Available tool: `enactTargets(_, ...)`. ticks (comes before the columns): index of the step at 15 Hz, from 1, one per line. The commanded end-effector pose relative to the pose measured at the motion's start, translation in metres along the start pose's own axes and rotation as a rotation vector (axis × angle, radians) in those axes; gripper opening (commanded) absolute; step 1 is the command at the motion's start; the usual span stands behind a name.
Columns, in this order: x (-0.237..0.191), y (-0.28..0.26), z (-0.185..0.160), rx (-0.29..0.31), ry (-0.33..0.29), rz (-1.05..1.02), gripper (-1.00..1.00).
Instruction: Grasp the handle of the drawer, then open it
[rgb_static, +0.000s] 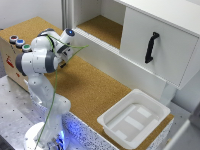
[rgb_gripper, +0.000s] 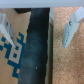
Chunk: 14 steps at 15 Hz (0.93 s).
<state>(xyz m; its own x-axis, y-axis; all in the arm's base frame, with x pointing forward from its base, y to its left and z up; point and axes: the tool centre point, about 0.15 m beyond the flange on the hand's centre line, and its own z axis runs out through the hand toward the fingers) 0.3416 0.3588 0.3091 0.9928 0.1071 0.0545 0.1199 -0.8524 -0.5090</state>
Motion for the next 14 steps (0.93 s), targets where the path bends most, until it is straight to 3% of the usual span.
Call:
enactTargets(1,0.004,0.001,0.014,0.088,0.008,-0.016,-1.0)
enactTargets(8,-0.005,0.018,-0.004,0.07,0.055,0.027,-1.0)
enactTargets(14,-0.021,0.078,-0.035,0.056,0.115,0.141,-1.0)
